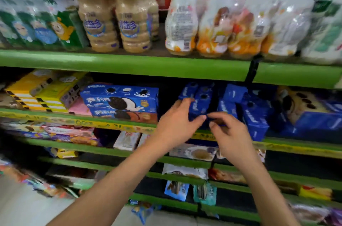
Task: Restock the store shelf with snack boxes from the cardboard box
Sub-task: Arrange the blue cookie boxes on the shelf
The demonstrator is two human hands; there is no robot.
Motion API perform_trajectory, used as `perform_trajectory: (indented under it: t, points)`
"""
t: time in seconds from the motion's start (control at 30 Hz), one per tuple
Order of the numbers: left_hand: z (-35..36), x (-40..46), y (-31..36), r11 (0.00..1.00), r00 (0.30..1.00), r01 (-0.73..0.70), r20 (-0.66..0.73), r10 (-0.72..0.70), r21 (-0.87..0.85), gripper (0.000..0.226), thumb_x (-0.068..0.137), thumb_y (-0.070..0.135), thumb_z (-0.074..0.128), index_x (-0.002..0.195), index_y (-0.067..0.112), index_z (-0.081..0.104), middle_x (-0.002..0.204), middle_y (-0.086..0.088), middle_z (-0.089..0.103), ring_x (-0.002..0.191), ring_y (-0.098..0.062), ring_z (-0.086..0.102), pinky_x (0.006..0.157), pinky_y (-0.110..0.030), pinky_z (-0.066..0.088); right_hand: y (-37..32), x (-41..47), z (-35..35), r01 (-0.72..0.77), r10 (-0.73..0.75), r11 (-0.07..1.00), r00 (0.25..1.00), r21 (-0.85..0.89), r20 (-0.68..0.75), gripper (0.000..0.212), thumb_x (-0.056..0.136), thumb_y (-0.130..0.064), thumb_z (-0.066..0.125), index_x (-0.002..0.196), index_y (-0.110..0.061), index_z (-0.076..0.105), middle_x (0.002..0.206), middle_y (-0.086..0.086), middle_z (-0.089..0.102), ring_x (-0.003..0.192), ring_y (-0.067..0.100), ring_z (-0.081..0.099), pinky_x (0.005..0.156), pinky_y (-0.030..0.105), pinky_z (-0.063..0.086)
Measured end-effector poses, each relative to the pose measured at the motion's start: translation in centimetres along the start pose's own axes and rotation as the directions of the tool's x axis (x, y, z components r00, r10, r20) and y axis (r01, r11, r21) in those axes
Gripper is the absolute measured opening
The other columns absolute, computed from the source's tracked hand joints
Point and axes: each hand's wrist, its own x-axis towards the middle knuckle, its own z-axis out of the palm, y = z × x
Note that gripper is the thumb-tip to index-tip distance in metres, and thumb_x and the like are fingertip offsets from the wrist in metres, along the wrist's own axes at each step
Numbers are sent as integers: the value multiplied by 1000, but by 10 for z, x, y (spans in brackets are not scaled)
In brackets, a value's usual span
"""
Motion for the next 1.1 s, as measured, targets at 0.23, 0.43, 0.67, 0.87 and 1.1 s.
perform_trajectory:
  t: [0.23, 0.43, 0.67, 0.87, 1.1]
  points:
    - [21, 2, 12, 961, 955, 277, -108, -276, 1, 68, 80, 45, 68, 141, 29, 42, 115, -11, 69, 104, -34, 65, 81, -38, 51, 21, 11, -18, -83, 72, 996, 958, 26, 276, 46, 99, -22, 58, 142, -32, 46, 127, -25, 52, 109, -22, 48, 99, 15, 42]
    - [-32, -52, -12, 643, 880, 375, 39, -474, -668, 43, 83, 27, 73, 123, 22, 59, 111, -4, 66, 71, -15, 71, 63, -37, 61, 22, 11, -22, -88, 49, 990, 950, 114, 307, 59, 98, -22, 58, 151, -28, 32, 134, -16, 49, 124, 3, 50, 105, 30, 44]
    - [-70, -116, -45, 505, 893, 318, 74, -445, -803, 68, 54, 35, 77, 116, 12, 63, 97, -10, 71, 77, -24, 69, 57, -33, 57, 19, 18, -19, -99, 64, 984, 973, 149, 224, 57, 97, -43, 55, 149, -33, 33, 108, -31, 52, 97, -15, 54, 72, 13, 39]
    - [-90, -131, -56, 479, 924, 275, 91, -371, -834, 61, 55, 25, 75, 113, 10, 67, 106, -12, 71, 90, -26, 69, 69, -34, 58, 15, 21, -16, -138, 44, 963, 928, 232, 371, 39, 78, -67, 53, 114, -56, 61, 111, -32, 63, 92, -23, 56, 80, 18, 44]
    - [-86, -130, -62, 401, 910, 198, 15, -415, -894, 61, 59, 19, 76, 117, 14, 62, 103, -7, 71, 88, -24, 71, 65, -33, 60, 26, 30, -1, -231, 1, 883, 872, 409, 490, 37, 84, -28, 70, 115, -48, 66, 116, -17, 70, 111, 7, 65, 94, 32, 50]
